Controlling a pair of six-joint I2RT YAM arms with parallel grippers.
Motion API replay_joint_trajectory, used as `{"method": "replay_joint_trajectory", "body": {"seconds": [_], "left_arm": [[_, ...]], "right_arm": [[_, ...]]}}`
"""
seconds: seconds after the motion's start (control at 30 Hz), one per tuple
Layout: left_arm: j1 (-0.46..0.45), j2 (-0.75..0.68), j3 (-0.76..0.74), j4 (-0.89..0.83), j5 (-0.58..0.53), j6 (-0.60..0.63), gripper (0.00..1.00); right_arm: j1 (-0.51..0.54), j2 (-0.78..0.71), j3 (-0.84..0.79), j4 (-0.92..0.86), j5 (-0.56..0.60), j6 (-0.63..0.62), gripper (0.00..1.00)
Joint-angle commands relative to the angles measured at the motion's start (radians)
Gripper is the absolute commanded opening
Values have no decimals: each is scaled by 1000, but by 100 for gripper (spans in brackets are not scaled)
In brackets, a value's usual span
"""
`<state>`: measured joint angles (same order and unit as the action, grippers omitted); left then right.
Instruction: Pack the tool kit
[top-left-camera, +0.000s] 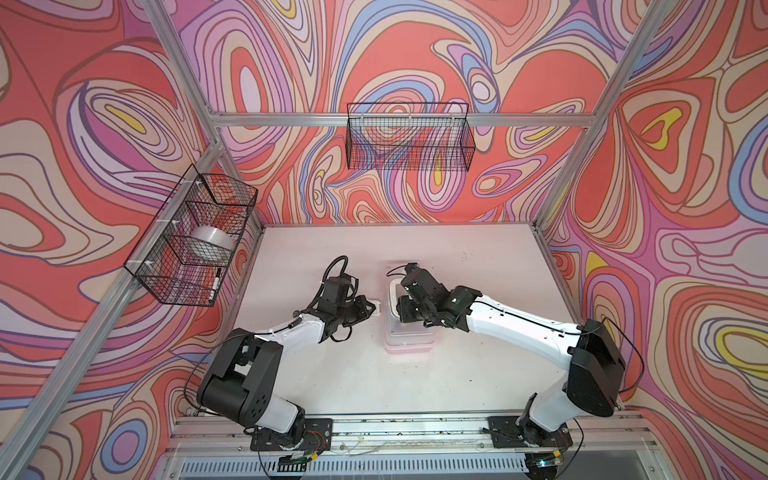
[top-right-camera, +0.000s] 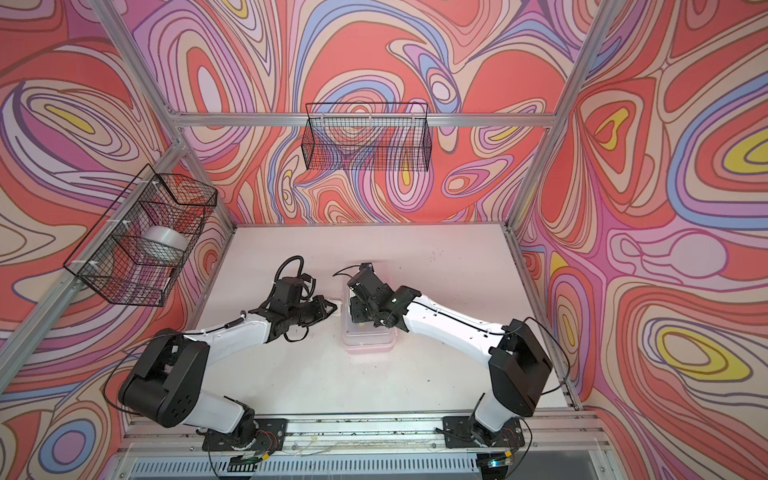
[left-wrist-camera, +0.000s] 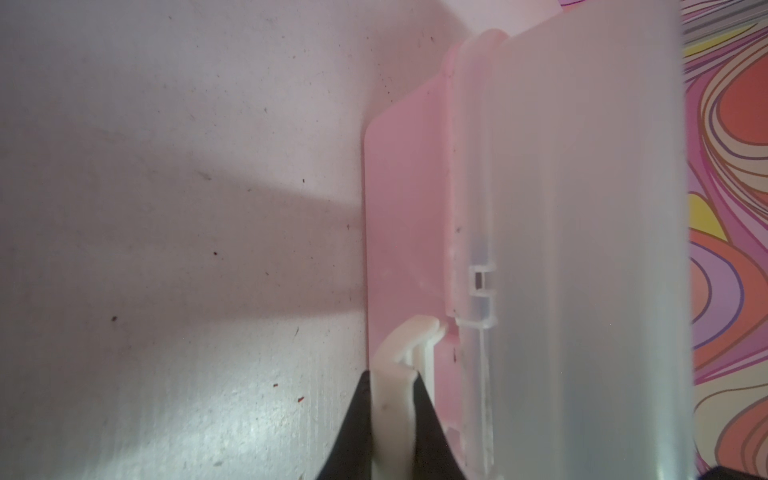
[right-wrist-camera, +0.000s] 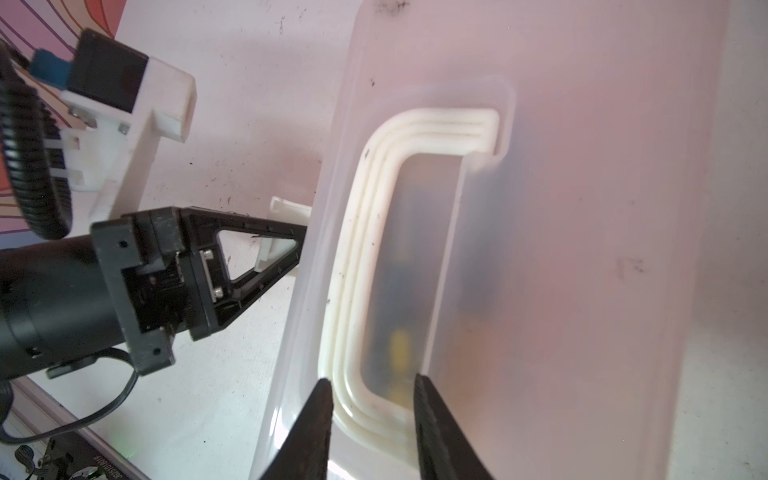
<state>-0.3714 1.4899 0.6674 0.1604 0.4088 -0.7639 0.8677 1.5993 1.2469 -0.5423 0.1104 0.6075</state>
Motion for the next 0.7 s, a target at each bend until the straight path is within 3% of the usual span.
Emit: {"method": "replay_joint_trajectory", "body": {"seconds": [0.0,0.23,0.67], "left_arm": [[8,-44,2,-14,22,-2,14],[6,-82,20,-60,22,6,32],[7,-156,25,-105,19,9,34]], "right_arm": [[-10,17,0,-11,3,-5,35],[-21,19,-6,-5,-3,-5,35],[-26,12,-15,1,-3,-7,34]]}}
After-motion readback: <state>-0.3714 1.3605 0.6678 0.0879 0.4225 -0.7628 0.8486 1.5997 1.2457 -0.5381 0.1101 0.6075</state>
